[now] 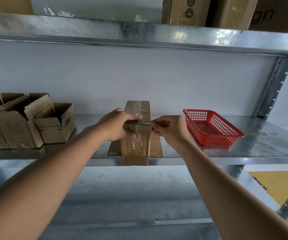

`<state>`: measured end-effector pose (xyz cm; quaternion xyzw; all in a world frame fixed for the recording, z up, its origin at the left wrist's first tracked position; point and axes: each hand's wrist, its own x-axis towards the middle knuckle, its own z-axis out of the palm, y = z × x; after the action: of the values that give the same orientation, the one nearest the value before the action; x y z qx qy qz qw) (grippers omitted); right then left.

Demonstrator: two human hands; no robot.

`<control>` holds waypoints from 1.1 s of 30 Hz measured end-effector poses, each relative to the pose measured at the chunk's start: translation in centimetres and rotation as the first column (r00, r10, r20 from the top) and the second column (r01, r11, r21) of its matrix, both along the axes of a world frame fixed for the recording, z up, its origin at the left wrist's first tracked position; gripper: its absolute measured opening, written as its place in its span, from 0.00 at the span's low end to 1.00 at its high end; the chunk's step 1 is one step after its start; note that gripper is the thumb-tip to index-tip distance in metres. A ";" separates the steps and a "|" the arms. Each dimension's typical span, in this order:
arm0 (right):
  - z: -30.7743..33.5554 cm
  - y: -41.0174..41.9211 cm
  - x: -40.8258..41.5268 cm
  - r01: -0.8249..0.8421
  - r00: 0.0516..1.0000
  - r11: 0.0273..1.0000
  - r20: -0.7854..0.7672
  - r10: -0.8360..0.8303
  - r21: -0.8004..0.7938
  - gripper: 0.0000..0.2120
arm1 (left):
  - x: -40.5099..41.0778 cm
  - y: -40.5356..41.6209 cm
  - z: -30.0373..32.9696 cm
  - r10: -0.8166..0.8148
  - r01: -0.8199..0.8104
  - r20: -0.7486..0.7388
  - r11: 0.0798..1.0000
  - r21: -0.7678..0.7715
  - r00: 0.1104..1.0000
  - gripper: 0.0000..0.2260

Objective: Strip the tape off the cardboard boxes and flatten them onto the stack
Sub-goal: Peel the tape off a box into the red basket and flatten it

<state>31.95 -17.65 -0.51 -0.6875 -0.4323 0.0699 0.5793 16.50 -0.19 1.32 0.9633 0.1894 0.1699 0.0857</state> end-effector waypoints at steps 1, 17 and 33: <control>-0.2 0.2 0.2 -0.012 0.999 1.000 -0.053 0.014 0.024 0.02 | 0.0 0.1 0.0 -0.011 0.011 0.011 1.000 -0.010 1.000 0.37; -3.0 3.3 -1.0 0.016 0.978 0.999 0.207 -0.025 0.042 0.07 | 0.6 0.7 0.3 -0.026 0.026 0.022 1.000 0.000 0.999 0.37; -2.5 2.2 0.1 -0.038 0.934 0.991 0.347 0.082 -0.129 0.10 | 0.5 -0.5 1.3 -0.041 0.041 -0.008 0.999 0.004 0.999 0.36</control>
<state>32.01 -15.43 -2.97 -0.7090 -0.5447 -0.0105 0.4478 16.99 -0.71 2.58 0.9678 0.1695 0.1648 0.0862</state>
